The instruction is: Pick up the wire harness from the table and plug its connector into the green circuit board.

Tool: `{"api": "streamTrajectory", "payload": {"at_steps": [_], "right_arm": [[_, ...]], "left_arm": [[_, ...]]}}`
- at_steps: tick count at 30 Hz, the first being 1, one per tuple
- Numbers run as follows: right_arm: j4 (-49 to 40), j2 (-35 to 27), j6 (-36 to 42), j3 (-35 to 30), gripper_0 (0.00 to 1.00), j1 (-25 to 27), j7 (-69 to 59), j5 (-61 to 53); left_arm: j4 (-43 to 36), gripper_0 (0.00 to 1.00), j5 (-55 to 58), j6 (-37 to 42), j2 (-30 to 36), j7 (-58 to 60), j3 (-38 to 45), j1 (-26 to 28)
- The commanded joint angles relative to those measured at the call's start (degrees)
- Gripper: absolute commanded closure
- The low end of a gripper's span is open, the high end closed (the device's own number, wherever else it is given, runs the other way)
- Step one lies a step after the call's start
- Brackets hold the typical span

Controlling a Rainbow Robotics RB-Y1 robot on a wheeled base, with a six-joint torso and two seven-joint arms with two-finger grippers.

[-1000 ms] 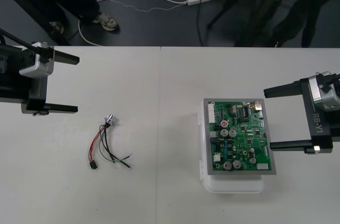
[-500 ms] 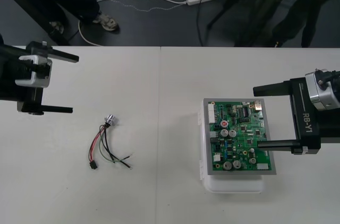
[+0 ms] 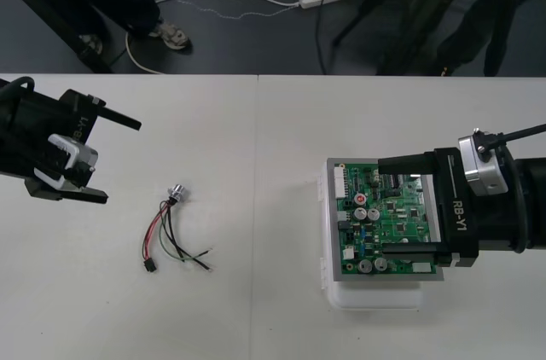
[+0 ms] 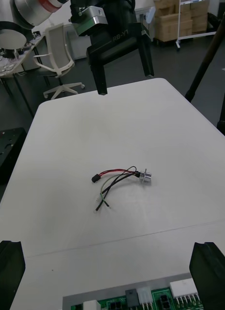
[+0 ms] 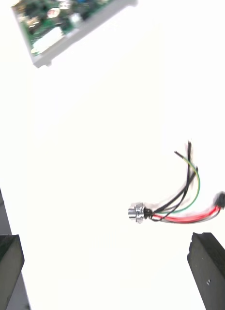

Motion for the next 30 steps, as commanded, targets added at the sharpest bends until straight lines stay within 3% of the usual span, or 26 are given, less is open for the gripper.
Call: {"api": "streamTrajectory", "payload": {"at_steps": [1,10,18,25,30], "right_arm": [[-0.5,0.5,3.1,4.3,0.0,3.0,4.6,-1.0],[-0.5,0.5,11.0,9.1,0.0,5.6,10.3,-1.1],[-0.5,0.6,17.4,15.0,0.0,6.0,11.5,-1.3],[-0.3,1.4,17.6,15.5,0.0,5.6,16.4,-2.5],[6.7,1.7,13.5,16.6,0.0,3.1,20.6,-9.2]], "left_arm": [[0.3,0.0,-0.4,-1.5,5.0,-14.1,-3.9,-3.9],[6.3,0.0,1.1,0.5,8.1,-29.7,-12.0,-7.2],[10.1,0.0,0.4,5.1,10.3,-44.4,-22.3,-13.2],[10.2,0.0,-2.6,9.6,11.3,-52.6,-33.4,-20.0],[10.2,0.0,-6.9,13.3,11.4,-57.5,-40.1,-24.0]]}}
